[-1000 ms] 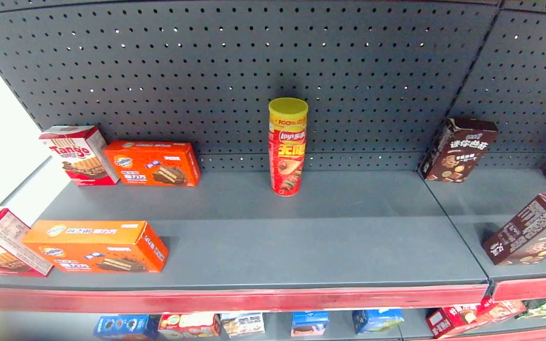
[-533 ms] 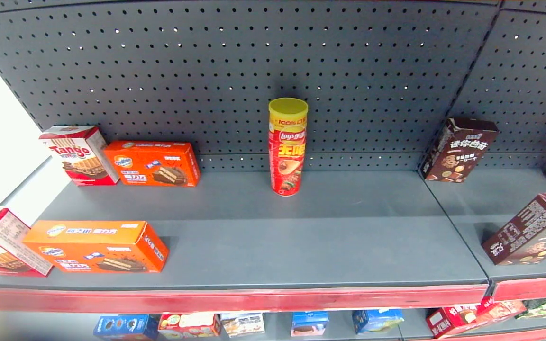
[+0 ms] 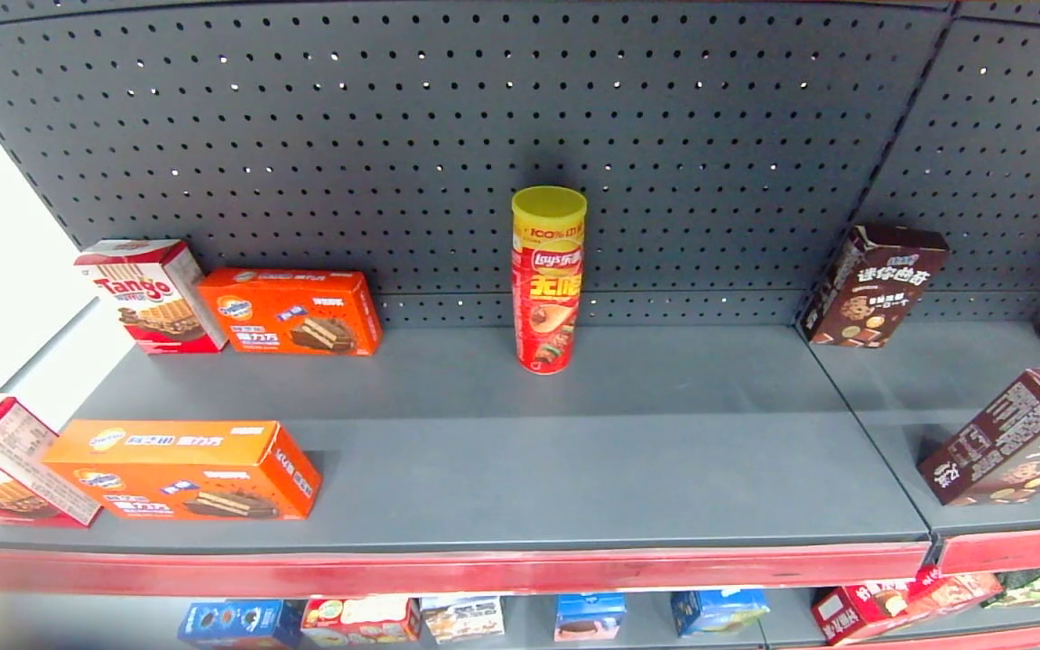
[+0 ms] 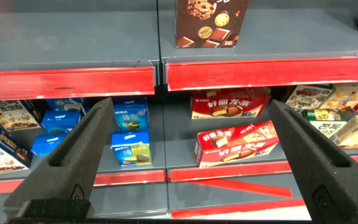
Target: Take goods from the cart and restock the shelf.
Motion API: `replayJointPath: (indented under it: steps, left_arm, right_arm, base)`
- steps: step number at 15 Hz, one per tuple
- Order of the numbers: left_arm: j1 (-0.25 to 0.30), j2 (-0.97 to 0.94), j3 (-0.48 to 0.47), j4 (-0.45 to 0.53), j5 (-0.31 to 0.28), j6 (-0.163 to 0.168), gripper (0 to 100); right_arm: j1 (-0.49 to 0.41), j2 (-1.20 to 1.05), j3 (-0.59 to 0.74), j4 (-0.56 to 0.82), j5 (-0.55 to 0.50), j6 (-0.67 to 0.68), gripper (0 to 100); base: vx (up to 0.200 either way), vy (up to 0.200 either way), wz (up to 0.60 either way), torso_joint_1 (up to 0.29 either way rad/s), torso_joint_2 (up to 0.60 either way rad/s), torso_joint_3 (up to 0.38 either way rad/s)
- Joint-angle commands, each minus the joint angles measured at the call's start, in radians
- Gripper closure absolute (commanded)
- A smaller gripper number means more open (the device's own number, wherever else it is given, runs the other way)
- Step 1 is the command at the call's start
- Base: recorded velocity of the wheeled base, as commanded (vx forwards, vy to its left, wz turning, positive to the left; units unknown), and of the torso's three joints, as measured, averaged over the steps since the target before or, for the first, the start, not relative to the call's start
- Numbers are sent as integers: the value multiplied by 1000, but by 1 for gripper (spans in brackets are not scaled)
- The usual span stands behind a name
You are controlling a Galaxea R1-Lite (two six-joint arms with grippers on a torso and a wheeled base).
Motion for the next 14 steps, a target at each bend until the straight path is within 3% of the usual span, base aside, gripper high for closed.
replayJointPath:
  steps: [1,14]
  left_arm:
    - [0,0,0,0,0,0,0]
    - [0,0,0,0,-1,0,0]
  right_arm:
    - [0,0,0,-1,-1,0,0]
    - [0,0,0,1,-1,-1,0]
  base:
    - [0,0,0,0,0,0]
    - [0,0,600,4,2,3]
